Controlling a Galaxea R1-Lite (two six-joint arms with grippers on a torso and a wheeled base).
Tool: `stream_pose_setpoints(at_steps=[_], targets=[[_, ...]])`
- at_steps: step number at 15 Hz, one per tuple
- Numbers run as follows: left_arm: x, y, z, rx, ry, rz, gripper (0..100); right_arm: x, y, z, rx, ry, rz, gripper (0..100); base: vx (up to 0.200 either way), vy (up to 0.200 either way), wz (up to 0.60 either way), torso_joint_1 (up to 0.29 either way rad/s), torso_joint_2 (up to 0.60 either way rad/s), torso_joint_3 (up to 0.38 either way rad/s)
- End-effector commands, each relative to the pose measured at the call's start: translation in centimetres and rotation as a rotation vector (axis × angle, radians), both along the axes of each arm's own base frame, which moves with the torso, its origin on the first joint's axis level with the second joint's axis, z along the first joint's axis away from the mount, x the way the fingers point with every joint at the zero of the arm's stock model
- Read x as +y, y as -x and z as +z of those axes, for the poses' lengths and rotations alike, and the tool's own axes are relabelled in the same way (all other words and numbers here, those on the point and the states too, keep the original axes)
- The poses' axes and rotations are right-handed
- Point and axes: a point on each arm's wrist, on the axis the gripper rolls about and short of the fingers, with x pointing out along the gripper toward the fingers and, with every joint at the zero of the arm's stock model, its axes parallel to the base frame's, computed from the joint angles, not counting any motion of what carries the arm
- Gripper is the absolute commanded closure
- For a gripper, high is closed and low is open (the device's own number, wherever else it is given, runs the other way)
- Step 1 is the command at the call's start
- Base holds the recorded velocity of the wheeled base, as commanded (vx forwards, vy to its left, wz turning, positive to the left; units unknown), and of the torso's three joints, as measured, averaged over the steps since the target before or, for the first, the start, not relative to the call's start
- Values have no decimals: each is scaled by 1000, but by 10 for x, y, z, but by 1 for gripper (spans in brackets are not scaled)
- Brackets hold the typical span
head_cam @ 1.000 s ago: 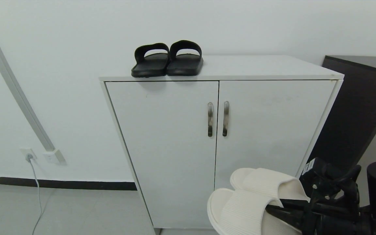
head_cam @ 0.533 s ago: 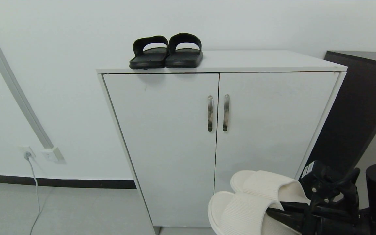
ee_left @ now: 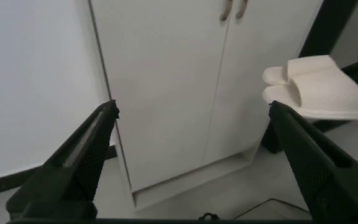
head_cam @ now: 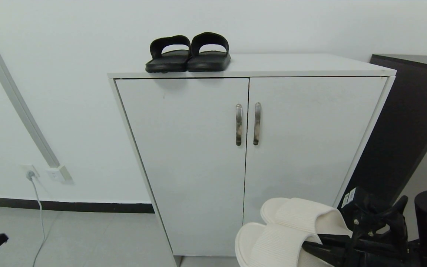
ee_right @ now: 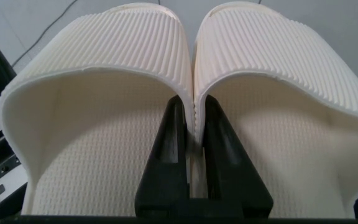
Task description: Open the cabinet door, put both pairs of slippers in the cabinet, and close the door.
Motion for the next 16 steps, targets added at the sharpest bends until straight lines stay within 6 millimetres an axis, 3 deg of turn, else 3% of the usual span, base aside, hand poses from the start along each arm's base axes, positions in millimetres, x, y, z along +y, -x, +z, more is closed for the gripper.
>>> stream_pose_setpoints(at_steps=[1,4,10,13,16], targets=[[-8,-53,10,92,2,-95,0,1,1,0,1,2,8,100,0,0,0,0,0,0],[-30,-88,16,100,-3,-232,0,1,0,-1,2,3,6,100,0,0,0,0,0,0],[-77,-128,47,86,1,-353,0,1,0,-1,2,3,6,100,0,0,0,0,0,0],[-115,-157,73,81,96,-441,0,1,0,-1,3,4,5,100,0,0,0,0,0,0],[-161,-186,82,73,142,-536,0,2,-1,-4,15,16,3,100,0,0,0,0,0,0]])
